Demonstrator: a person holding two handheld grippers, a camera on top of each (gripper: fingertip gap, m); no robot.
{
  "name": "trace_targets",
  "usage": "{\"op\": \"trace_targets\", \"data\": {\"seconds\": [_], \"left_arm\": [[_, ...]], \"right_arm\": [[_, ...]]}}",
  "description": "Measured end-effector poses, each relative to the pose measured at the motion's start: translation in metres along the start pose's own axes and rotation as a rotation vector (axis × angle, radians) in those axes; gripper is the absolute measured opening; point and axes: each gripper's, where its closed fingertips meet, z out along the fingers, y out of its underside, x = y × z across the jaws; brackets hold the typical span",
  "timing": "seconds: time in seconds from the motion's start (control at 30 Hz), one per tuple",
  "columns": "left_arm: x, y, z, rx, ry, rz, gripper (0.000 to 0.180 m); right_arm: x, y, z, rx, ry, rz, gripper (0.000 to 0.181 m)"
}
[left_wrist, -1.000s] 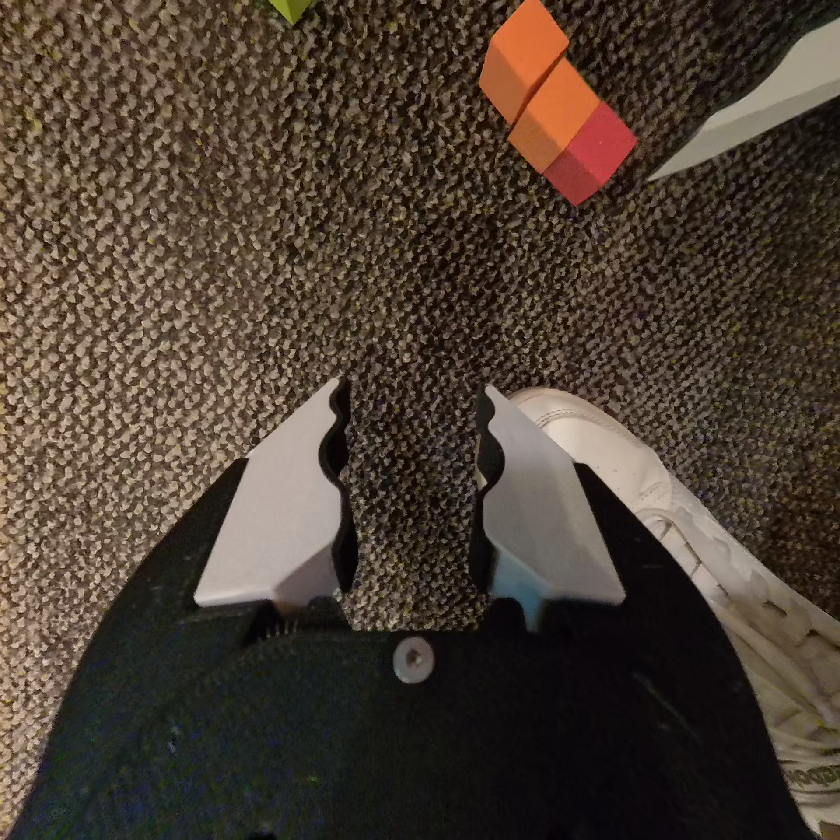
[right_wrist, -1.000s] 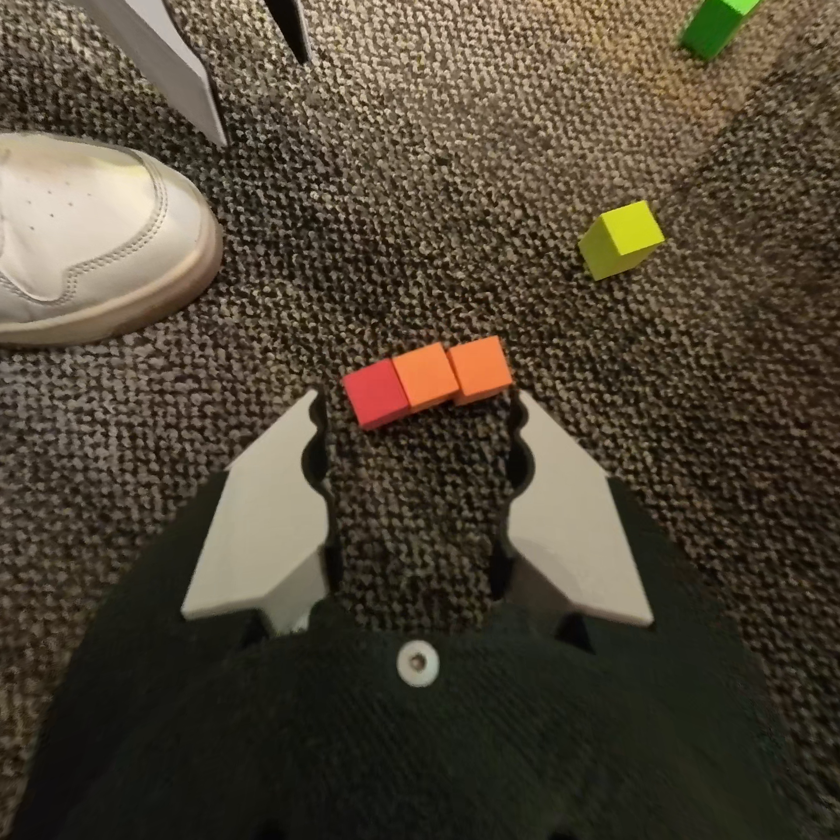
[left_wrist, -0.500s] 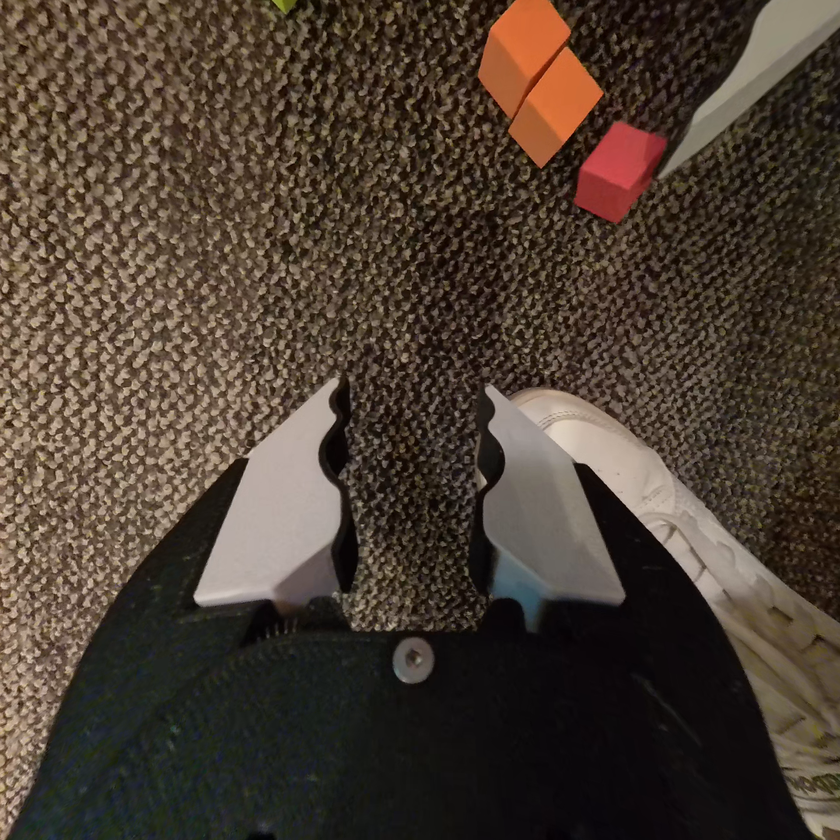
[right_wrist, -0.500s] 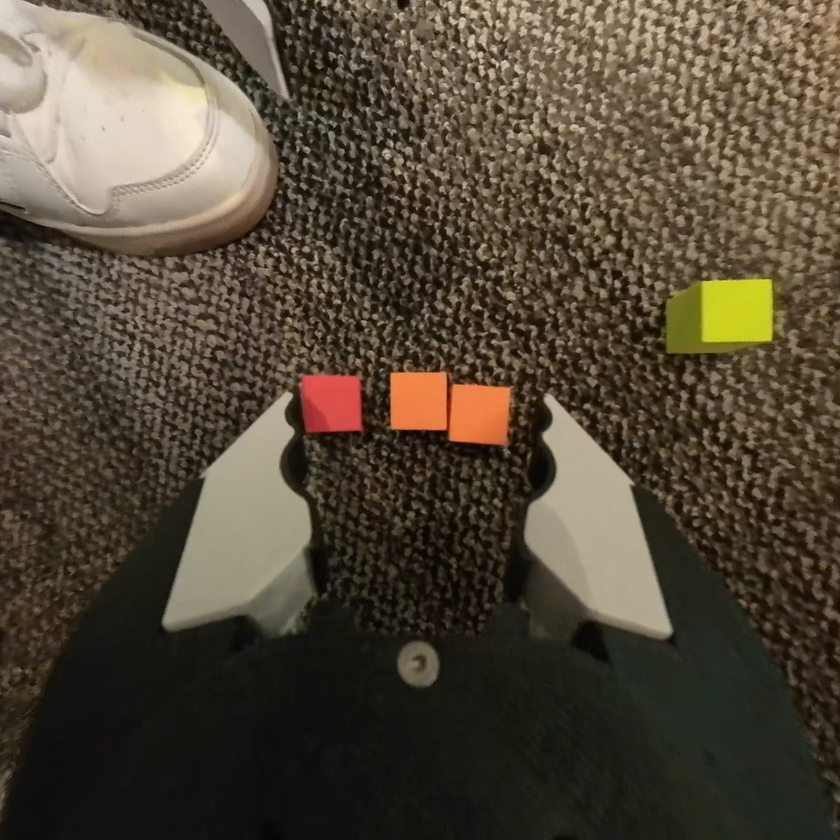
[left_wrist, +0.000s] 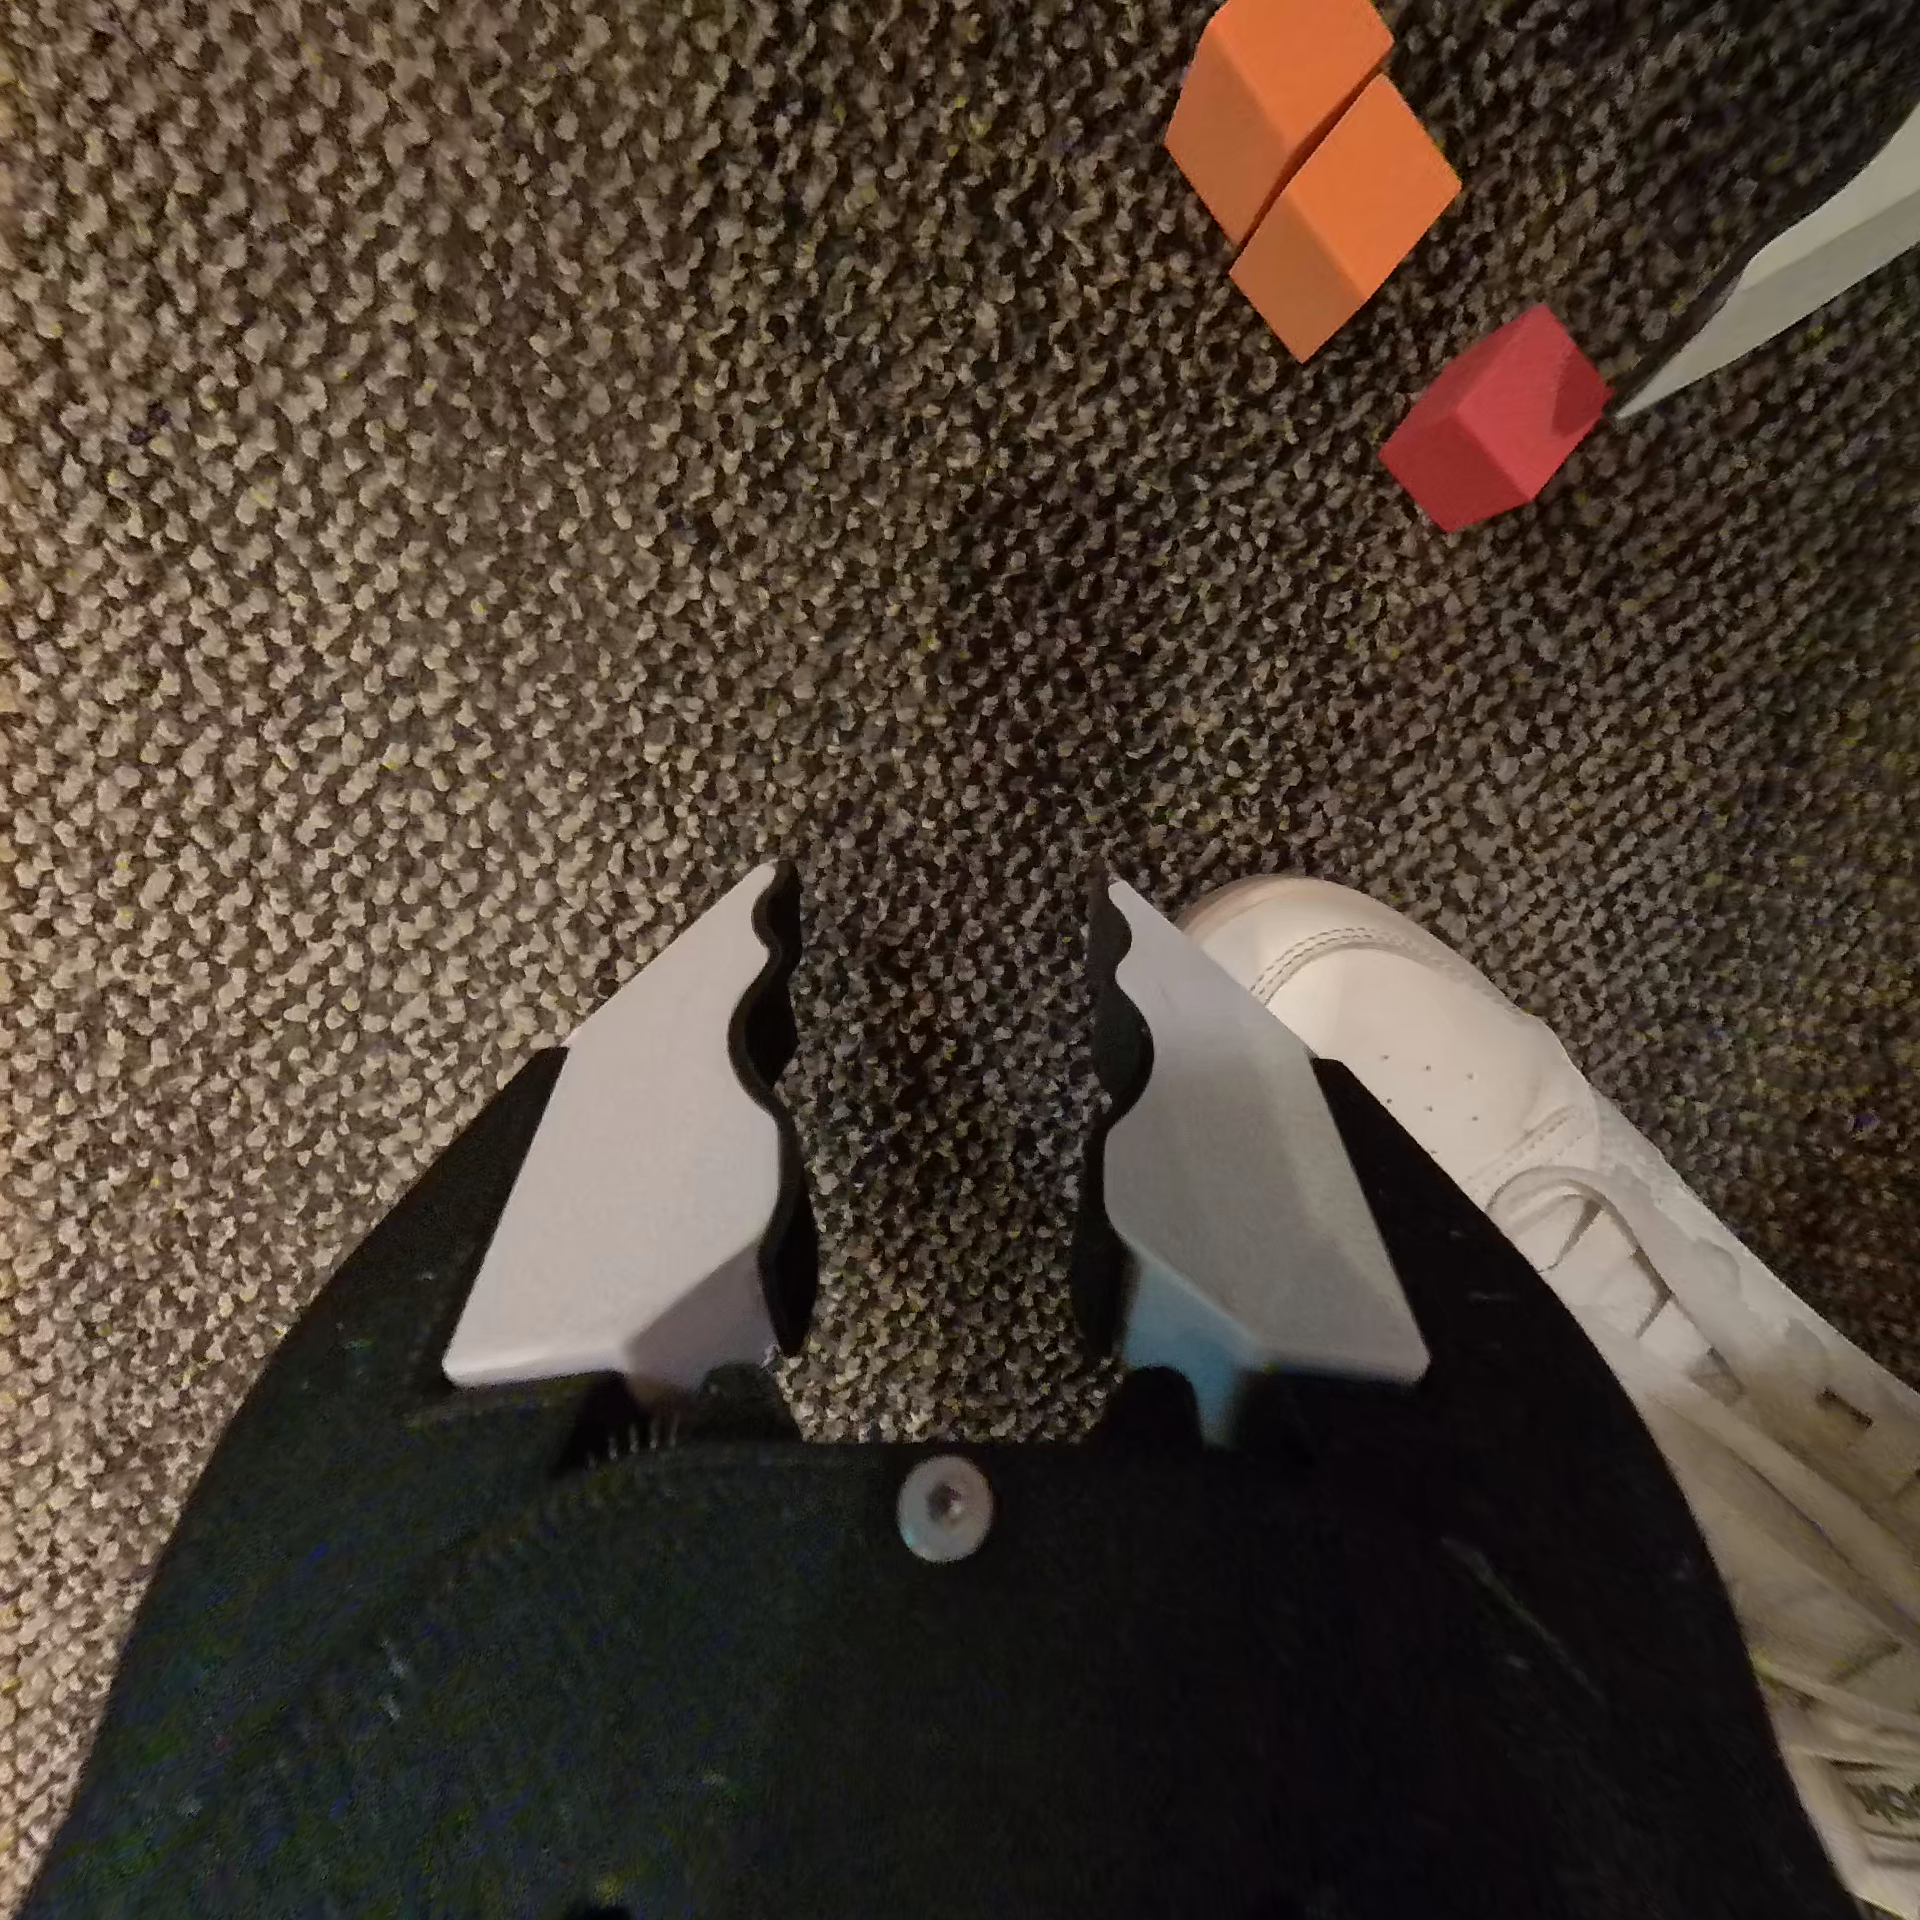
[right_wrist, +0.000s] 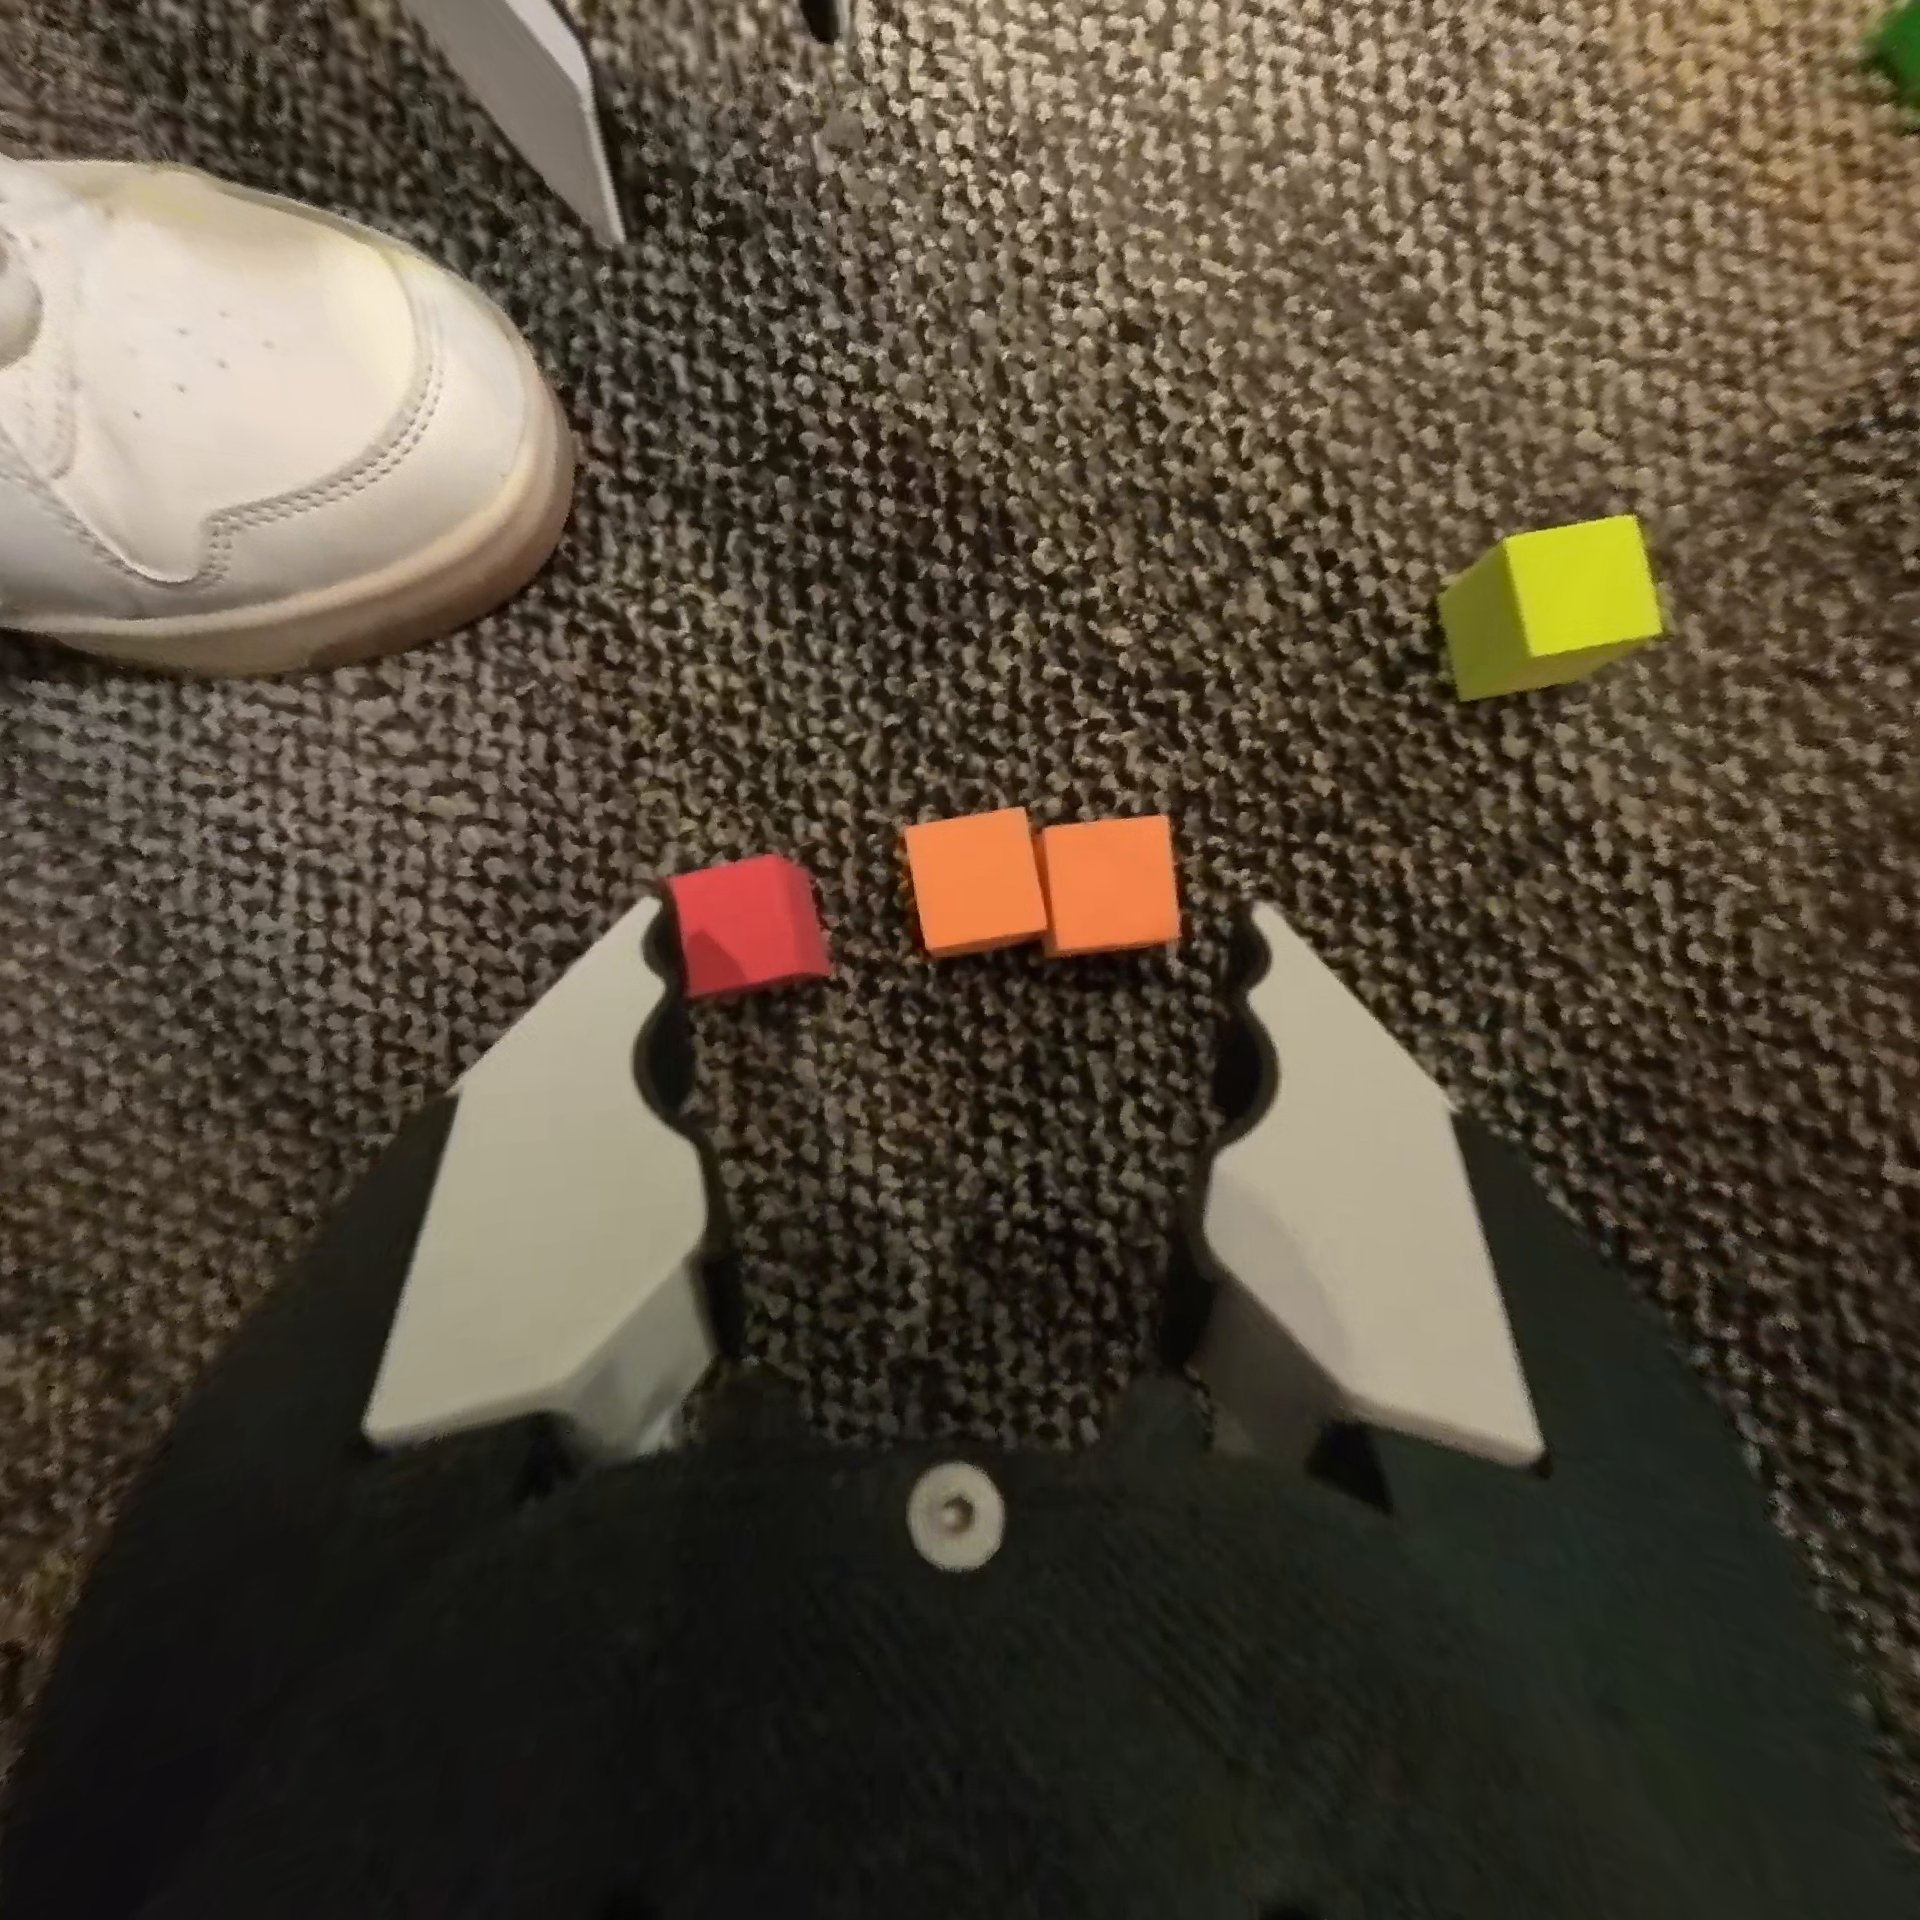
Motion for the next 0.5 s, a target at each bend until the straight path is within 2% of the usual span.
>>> {"op": "trace_targets", "data": {"seconds": [0.07, 0.27, 0.37, 0.5], "left_arm": [[0.0, -0.001, 0.0, 0.001, 0.0, 0.0, 0.052], [-0.001, -0.004, 0.003, 0.002, 0.0, 0.002, 0.052], [-0.002, -0.005, 0.005, 0.0, -0.001, 0.007, 0.052], [-0.001, -0.005, 0.005, -0.004, 0.0, 0.015, 0.052]], "right_arm": [[-0.002, -0.003, -0.003, 0.031, 0.028, 0.0, 0.094], [-0.01, 0.007, 0.004, 0.0, 0.091, -0.004, 0.108], [-0.006, 0.017, 0.012, -0.046, 0.101, -0.05, 0.122], [-0.001, 0.012, 0.019, -0.044, 0.052, -0.083, 0.121]]}}
